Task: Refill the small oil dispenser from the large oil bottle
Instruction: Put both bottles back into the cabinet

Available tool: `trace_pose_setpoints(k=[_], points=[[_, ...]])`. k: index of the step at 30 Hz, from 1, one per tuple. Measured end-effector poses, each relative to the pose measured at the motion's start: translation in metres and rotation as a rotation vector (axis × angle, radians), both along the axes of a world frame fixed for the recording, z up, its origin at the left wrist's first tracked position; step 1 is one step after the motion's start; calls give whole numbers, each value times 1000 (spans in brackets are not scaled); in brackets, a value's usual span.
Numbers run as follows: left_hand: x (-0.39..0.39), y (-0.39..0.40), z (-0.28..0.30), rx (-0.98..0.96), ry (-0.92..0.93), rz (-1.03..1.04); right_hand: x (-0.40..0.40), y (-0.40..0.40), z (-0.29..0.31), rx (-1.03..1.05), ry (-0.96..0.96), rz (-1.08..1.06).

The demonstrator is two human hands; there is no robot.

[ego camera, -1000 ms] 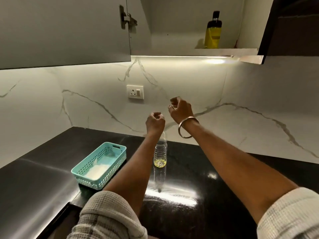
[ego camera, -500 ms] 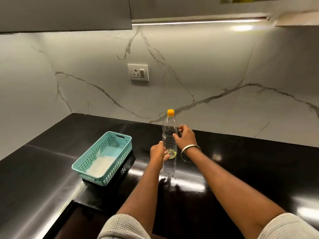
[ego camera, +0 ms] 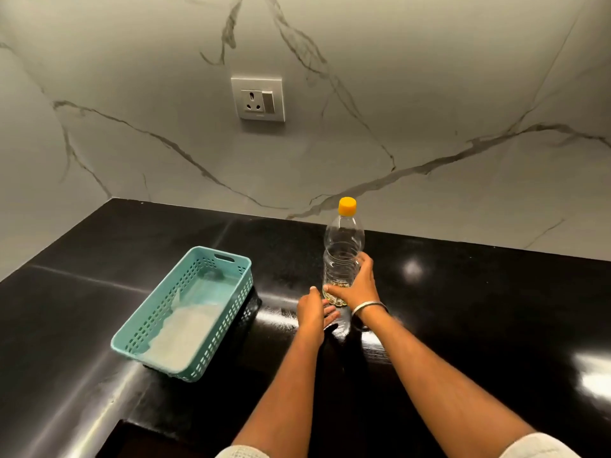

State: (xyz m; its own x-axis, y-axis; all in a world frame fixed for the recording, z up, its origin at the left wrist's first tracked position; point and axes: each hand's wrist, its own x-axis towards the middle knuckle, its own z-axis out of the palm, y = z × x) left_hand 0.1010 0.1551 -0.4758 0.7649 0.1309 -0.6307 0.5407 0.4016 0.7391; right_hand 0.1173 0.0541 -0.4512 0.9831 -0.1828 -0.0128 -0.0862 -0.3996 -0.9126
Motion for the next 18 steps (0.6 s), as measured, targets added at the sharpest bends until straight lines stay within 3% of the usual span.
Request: trace_pose_setpoints(k=[13,18], points=[[3,0,-11,-9,-15,-25,3,-1,-1,110,-88,1],[-4,-10,6,-123,-30,1,-10,-6,19,118,-124,10]])
